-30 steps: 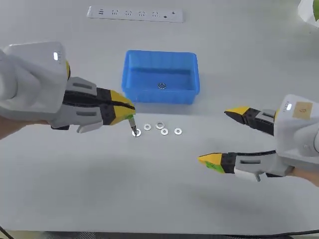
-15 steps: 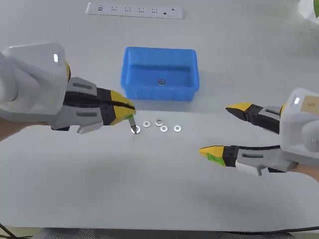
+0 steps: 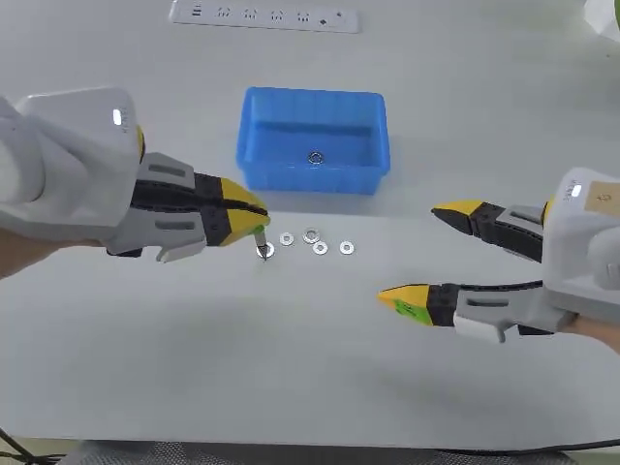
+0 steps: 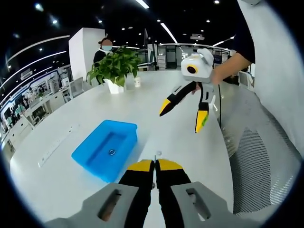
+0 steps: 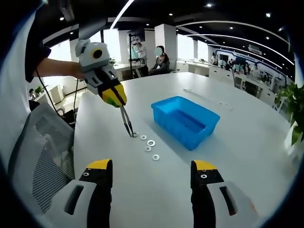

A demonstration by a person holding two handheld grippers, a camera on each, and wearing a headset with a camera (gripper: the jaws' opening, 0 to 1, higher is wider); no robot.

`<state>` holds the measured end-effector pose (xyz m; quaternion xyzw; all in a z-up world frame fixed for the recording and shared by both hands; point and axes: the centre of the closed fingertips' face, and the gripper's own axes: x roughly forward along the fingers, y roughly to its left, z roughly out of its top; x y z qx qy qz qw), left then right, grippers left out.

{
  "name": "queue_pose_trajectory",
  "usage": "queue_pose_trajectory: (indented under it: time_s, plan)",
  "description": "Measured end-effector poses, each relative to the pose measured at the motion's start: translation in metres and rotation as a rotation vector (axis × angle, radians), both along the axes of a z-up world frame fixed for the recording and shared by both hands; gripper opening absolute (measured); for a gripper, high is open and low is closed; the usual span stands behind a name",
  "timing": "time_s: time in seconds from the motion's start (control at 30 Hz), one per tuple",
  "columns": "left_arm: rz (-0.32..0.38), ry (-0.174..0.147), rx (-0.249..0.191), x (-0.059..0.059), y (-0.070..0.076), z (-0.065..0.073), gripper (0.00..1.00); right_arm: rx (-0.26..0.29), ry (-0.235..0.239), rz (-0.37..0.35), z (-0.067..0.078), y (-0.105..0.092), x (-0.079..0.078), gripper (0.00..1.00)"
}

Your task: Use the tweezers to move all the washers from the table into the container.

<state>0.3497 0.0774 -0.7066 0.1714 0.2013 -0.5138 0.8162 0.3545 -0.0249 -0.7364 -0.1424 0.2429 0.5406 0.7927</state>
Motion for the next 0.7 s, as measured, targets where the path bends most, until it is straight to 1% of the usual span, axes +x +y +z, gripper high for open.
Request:
queue_pose_trajectory:
  time_s: [0.1, 0.13, 0.23, 0.33, 0.37, 0.4, 0.43, 0.47, 0.57, 0.7]
  plan:
    - [-0.012, 0.007, -0.002, -0.002, -0.002, 0.000, 0.06, 0.024, 0.005, 0.040, 0.003, 0.014, -0.003, 0.68]
    - [-0.020, 0.011, -0.004, -0.004, -0.003, 0.000, 0.06, 0.027, 0.006, 0.068, 0.003, 0.021, -0.005, 0.68]
    - [-0.025, 0.012, -0.004, -0.006, -0.004, 0.000, 0.06, 0.021, 0.006, 0.125, 0.000, 0.036, -0.009, 0.67]
    - [-0.027, 0.020, -0.004, -0.006, -0.003, 0.000, 0.06, 0.016, 0.011, 0.202, -0.005, 0.054, -0.015, 0.67]
    - [-0.029, 0.023, -0.003, -0.006, -0.002, 0.000, 0.06, 0.012, 0.008, 0.227, -0.006, 0.058, -0.016, 0.67]
    - [-0.032, 0.024, 0.000, -0.005, -0.002, 0.000, 0.06, 0.014, -0.009, 0.265, -0.006, 0.065, -0.018, 0.66]
    - [-0.033, 0.025, 0.001, -0.005, -0.002, -0.001, 0.06, 0.024, -0.006, 0.278, -0.006, 0.070, -0.019, 0.65]
    - [-0.035, 0.026, 0.002, -0.005, -0.002, -0.001, 0.06, 0.025, 0.010, 0.289, -0.007, 0.076, -0.019, 0.65]
    - [-0.038, 0.031, 0.002, -0.005, -0.002, -0.001, 0.06, 0.038, 0.001, 0.324, -0.006, 0.088, -0.018, 0.64]
    - [-0.047, 0.037, 0.002, -0.005, -0.001, -0.001, 0.06, 0.046, 0.014, 0.342, -0.009, 0.099, -0.013, 0.63]
